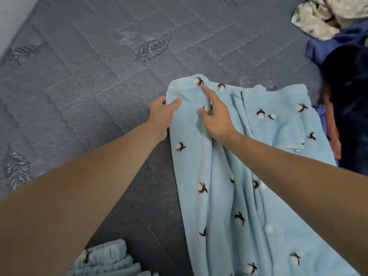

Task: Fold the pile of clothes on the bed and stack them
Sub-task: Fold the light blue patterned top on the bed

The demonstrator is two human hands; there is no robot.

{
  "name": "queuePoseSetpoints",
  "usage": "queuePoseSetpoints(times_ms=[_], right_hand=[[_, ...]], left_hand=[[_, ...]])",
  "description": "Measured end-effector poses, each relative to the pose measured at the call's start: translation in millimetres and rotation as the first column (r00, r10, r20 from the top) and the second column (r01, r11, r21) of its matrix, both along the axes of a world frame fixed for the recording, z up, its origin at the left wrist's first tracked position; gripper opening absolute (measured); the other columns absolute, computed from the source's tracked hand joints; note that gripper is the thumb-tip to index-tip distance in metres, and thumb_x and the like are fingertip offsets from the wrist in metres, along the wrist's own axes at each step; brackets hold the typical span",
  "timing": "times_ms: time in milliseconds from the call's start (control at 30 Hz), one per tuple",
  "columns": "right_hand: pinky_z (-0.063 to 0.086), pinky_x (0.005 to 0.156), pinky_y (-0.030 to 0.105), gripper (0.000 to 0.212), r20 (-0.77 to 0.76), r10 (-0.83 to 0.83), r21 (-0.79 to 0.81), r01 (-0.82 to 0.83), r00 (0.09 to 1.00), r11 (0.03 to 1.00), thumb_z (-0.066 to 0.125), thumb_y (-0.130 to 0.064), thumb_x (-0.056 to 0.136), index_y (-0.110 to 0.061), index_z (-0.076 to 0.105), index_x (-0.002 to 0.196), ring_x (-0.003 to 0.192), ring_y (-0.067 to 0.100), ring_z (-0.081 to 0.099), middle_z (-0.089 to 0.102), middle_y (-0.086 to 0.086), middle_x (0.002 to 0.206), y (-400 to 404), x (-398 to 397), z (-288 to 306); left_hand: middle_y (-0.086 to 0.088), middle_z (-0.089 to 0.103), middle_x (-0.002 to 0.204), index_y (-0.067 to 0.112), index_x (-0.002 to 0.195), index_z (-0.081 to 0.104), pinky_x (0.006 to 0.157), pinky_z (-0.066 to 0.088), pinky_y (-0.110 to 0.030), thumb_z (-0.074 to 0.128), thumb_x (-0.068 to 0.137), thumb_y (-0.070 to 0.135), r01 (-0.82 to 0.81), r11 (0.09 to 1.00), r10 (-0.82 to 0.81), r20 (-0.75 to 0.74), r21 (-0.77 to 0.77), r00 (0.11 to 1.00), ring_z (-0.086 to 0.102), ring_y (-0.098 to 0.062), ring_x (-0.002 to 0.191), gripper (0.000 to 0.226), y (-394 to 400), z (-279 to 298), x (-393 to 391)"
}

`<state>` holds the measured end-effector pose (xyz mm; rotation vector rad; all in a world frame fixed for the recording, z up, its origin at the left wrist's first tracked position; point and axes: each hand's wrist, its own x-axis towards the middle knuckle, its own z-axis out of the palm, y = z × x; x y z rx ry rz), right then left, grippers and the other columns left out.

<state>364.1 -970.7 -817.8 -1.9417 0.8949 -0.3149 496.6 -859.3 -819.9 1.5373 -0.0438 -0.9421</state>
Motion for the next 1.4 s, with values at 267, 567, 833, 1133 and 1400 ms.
queuePoseSetpoints(times_ms=[267,567,833,1133,1400], right_hand=[[0.058,0.074,0.033,0.029,-0.091,-0.022,0.569,0.070,0.996,0.819,0.082,-0.021,0.087,-0.006,0.076,0.111,0.082,0.016,0.076,0.080,0.007,0.098,21.4,35.6,44.9],[0.059,0.096,0.042,0.042,-0.070,0.383,0.698,-0.229,0.921,0.678,0.076,-0.048,0.089,-0.012,0.073,0.111,0.101,0.025,0.076,0.079,0.006,0.108,93.8,52.2,66.6],[0.063,0.085,0.040,0.028,0.011,0.516,0.603,-0.417,0.857,0.680,0.082,-0.014,0.089,-0.017,0.075,0.116,0.099,0.022,0.078,0.080,0.004,0.107,169.6,45.8,96.7],[0.062,0.091,0.042,0.030,0.080,0.648,0.704,-0.504,0.757,0.501,0.065,-0.016,0.103,-0.009,0.067,0.132,0.113,0.030,0.073,0.075,0.013,0.123,243.4,34.2,162.1],[0.058,0.098,0.045,0.033,0.164,0.754,0.671,-0.633,0.636,0.387,0.058,-0.013,0.106,-0.010,0.061,0.139,0.111,0.027,0.070,0.070,0.015,0.132,307.2,10.3,219.4]], left_hand=[[-0.018,0.073,0.122,0.003,0.114,0.066,0.101,0.056,-0.055,0.071,0.098,0.035,-0.235,0.972,0.235,0.011,0.006,0.972,0.070,-0.036,0.116,0.036,61.7,27.0,24.0],[-0.004,0.072,0.124,0.022,0.128,0.062,0.090,0.062,-0.046,0.067,0.102,0.026,-0.301,0.954,0.300,0.096,-0.001,0.949,0.071,-0.024,0.111,0.027,155.5,58.5,31.0],[0.001,0.076,0.096,0.020,0.099,0.064,0.070,0.063,-0.042,0.081,0.091,0.037,-0.375,0.926,0.376,0.132,-0.034,0.917,0.075,-0.017,0.087,0.026,256.5,90.8,3.8],[-0.007,0.070,0.113,0.013,0.114,0.063,0.076,0.060,-0.036,0.059,0.107,0.026,-0.474,0.879,0.475,0.172,-0.049,0.863,0.072,-0.016,0.096,0.016,379.1,160.0,-36.0],[0.000,0.073,0.129,0.021,0.133,0.067,0.097,0.059,-0.052,0.067,0.097,0.051,-0.453,0.891,0.444,0.140,0.041,0.885,0.070,-0.022,0.120,0.046,452.1,220.8,-99.4]])
